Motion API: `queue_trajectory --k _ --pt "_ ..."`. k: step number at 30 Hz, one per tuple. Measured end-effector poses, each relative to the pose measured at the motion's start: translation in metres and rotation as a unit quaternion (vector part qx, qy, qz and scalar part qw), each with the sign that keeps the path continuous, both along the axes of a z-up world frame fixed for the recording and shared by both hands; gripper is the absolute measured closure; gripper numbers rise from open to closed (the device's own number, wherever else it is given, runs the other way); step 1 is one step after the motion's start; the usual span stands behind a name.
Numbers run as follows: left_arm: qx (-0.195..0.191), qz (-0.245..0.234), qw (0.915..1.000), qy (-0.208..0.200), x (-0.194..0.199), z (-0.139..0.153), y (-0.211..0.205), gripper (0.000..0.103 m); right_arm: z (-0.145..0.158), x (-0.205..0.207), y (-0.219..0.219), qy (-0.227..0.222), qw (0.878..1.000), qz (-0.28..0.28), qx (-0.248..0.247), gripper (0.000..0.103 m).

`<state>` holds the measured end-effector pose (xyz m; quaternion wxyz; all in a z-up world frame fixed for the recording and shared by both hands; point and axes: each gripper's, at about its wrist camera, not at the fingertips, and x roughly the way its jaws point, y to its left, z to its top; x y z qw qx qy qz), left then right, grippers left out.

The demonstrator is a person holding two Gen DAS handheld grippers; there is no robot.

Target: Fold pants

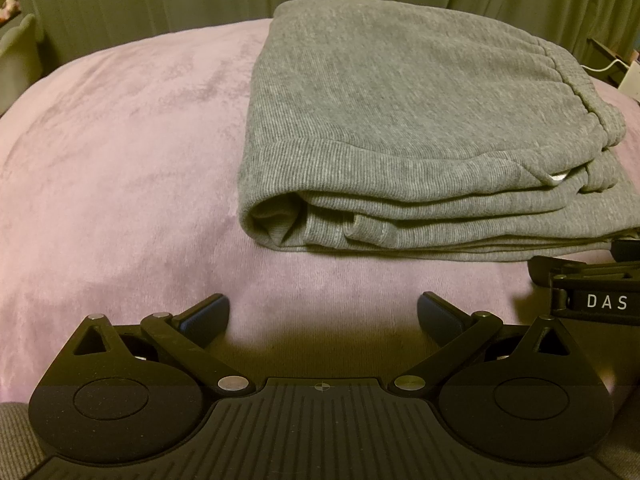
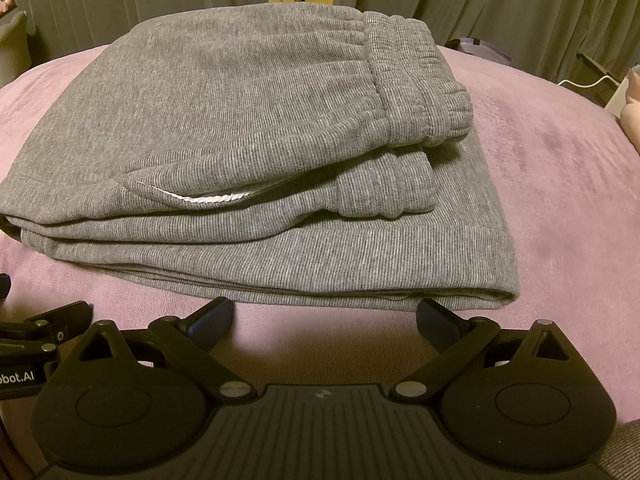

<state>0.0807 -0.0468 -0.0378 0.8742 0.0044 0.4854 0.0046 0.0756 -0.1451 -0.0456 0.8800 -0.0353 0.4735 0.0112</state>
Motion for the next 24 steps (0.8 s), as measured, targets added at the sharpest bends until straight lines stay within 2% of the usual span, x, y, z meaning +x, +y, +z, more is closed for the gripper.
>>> queue_trajectory --k 24 --pt "0.001 0.001 1.0000 -0.001 -0.0017 -0.0001 -0.0023 0.000 0.0001 0.0000 -0.0003 0.000 1.000 0.000 0.000 0.004"
